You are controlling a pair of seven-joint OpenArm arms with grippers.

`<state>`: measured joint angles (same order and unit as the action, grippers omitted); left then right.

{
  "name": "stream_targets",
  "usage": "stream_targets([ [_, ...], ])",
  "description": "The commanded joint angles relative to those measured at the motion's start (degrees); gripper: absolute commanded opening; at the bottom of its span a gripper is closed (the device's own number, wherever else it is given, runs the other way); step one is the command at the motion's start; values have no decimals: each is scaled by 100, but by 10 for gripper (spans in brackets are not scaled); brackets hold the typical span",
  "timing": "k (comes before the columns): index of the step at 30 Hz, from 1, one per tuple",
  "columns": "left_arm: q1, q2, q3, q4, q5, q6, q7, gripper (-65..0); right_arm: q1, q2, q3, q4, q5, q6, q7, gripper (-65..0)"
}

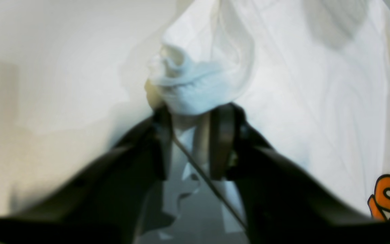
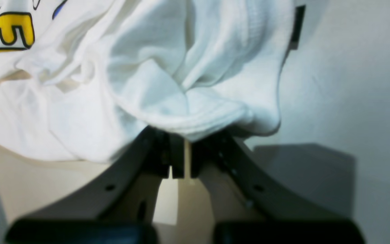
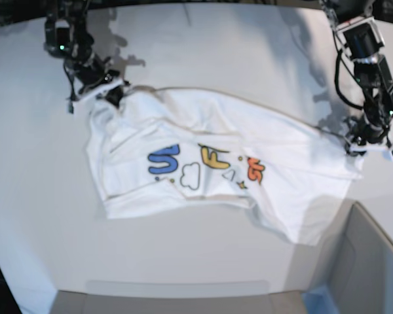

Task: Layout the t-shirt on the table in an organized manner, then fold the t-shirt properly
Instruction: 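Grasp the shirt corners with both grippers and pull them apart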

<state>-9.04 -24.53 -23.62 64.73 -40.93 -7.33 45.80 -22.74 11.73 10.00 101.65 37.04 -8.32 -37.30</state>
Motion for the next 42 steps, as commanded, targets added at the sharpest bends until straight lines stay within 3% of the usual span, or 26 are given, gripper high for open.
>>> stream_targets([
  [1, -85, -83, -34, 72, -17, -18, -66, -553, 54, 27, 33, 64, -165, 10, 51, -650],
  [4, -59, -83, -52, 72, -44, -18, -48, -641, 28, -113, 59, 99, -394, 1, 51, -650],
  [12, 609, -30, -78, 406, -61, -18, -39, -650, -130, -720, 1290, 257, -447, 1, 51, -650],
  [17, 1163, 278, -553, 1206, -61, -18, -22, -650, -376, -737, 1431, 715, -438, 1, 51, -650],
  [25, 1611, 700, -992, 2279, -52, -27, 892, -650, -772, -755, 1431, 908, -429, 1, 51, -650],
  [36, 2060, 726, -1010, 2850, -26, -10, 1130, -650, -1027, -940, 1888, 1180, -429, 1, 60, -650],
  [42, 2192, 744, -992, 2806, -52, -10, 1165, -650, -1176, -940, 1457, 1084, -429, 1, 24, -650],
])
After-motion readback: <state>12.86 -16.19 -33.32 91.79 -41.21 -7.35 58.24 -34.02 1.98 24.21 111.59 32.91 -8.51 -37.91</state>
